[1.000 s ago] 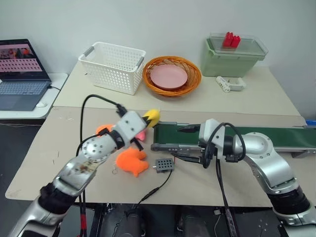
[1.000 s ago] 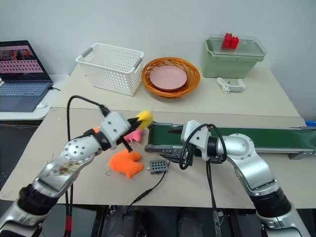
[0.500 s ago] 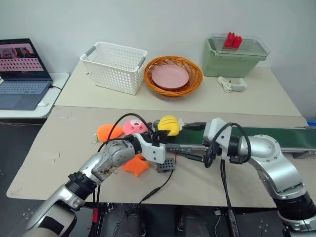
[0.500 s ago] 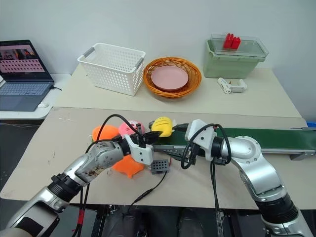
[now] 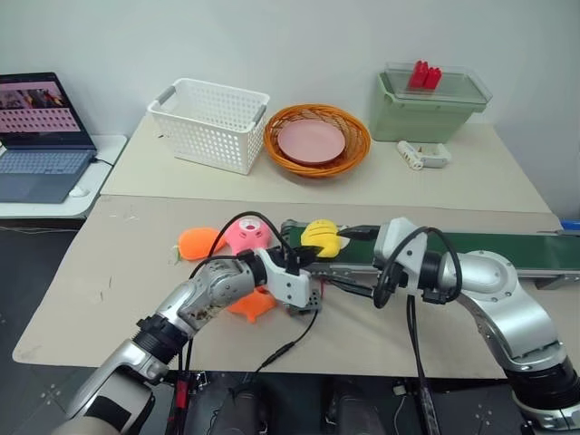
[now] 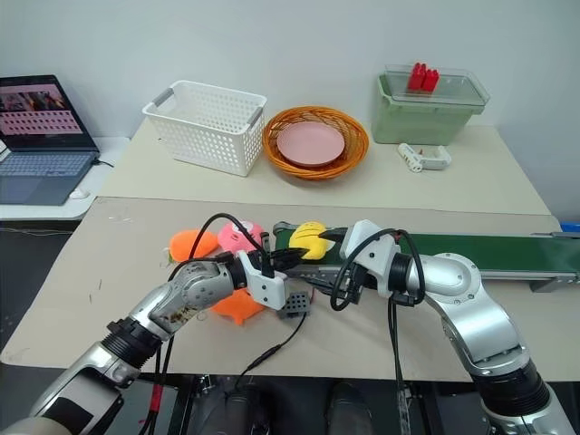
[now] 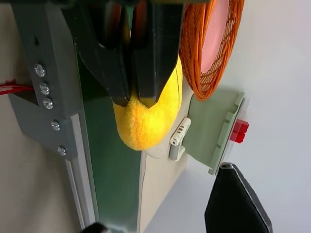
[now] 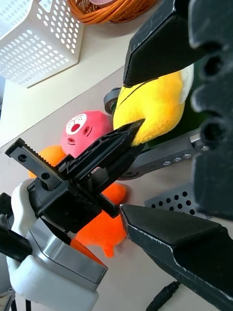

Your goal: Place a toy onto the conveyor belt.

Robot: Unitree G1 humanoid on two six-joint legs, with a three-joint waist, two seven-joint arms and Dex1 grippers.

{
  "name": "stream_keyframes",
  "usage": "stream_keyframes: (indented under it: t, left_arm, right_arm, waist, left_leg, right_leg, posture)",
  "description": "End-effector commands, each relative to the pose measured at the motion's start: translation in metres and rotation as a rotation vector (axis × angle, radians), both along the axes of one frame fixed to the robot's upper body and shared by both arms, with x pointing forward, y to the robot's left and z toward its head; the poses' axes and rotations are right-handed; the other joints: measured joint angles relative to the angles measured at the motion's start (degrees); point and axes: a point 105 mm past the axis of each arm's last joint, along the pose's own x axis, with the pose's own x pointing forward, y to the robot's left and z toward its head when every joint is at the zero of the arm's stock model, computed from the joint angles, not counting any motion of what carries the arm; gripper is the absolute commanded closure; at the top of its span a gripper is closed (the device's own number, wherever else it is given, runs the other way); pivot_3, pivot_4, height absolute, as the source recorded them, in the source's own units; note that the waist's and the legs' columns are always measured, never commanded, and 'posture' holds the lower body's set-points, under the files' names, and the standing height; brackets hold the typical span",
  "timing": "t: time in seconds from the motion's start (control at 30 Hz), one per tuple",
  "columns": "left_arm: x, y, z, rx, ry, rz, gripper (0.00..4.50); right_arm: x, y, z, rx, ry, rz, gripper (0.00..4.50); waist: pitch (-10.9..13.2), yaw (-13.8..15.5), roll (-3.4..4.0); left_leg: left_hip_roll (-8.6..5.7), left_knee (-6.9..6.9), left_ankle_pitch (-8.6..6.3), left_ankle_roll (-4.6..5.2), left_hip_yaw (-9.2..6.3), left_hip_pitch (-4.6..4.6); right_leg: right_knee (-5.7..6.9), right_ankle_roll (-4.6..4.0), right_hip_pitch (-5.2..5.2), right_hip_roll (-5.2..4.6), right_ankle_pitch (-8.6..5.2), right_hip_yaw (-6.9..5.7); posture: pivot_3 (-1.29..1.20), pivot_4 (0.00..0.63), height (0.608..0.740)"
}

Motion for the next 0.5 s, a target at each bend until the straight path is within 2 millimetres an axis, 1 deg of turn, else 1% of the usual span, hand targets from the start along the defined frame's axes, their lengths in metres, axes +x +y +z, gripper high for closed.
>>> stream_keyframes:
  t: [0.03,0.07,0.1,0.13,0.37,0.5]
  left_arm:
    - [0.0044,0.0025,0.0087,-0.035,-0.005,0.019,4.46]
    - [0.0052,0.0031,0.0082,-0.034,-0.002,0.024,3.85]
    - [0.0058,0.0038,0.0084,-0.039,0.003,0.028,3.63]
    - [0.0062,0.0042,0.0079,-0.044,0.013,0.031,3.31]
    - [0.0076,0.0041,0.0089,-0.05,0.02,0.047,0.74]
    - [0.0071,0.0035,0.0091,-0.056,0.029,0.047,0.74]
  right_arm:
    - [-0.0021,-0.0032,0.0121,0.006,-0.052,-0.007,0.0]
    - [-0.0019,-0.0031,0.0123,0.006,-0.052,-0.007,0.0]
    - [-0.0016,-0.003,0.0126,0.006,-0.054,-0.007,0.0]
    - [-0.0014,-0.003,0.0128,0.007,-0.055,-0.007,0.0]
    - [-0.0011,-0.0035,0.0147,0.007,-0.058,-0.005,0.0]
    - [-0.0018,-0.0036,0.0147,0.007,-0.056,-0.004,0.0]
  waist:
    - [0.0,0.0,0.0]
    - [0.0,0.0,0.0]
    - [0.0,0.0,0.0]
    - [0.0,0.0,0.0]
    - [0.0,0.0,0.0]
    - [0.0,0.0,0.0]
  left_leg:
    - [0.0,0.04,-0.01,0.02,0.0,0.0]
    - [0.0,0.07,-0.02,0.03,0.0,-0.01]
    - [0.0,0.12,-0.03,0.04,0.01,-0.02]
    - [0.0,0.16,-0.03,0.06,0.01,-0.04]
    - [-0.01,0.32,-0.08,0.13,0.02,-0.07]
    - [-0.01,0.32,-0.08,0.13,0.03,-0.07]
  right_leg:
    - [0.0,0.02,0.01,0.0,0.02,0.01]
    - [0.0,0.04,0.02,0.0,0.03,0.01]
    - [0.0,0.06,0.02,0.0,0.04,0.02]
    - [0.0,0.07,0.02,0.0,0.05,0.03]
    - [0.0,0.18,0.06,-0.02,0.16,0.08]
    - [0.0,0.17,0.06,-0.03,0.17,0.08]
  posture:
    - [0.0,0.15,0.74]
    - [0.0,0.15,0.74]
    - [0.0,0.15,0.74]
    - [0.0,0.15,0.74]
    - [0.0,0.15,0.74]
    - [0.0,0.15,0.74]
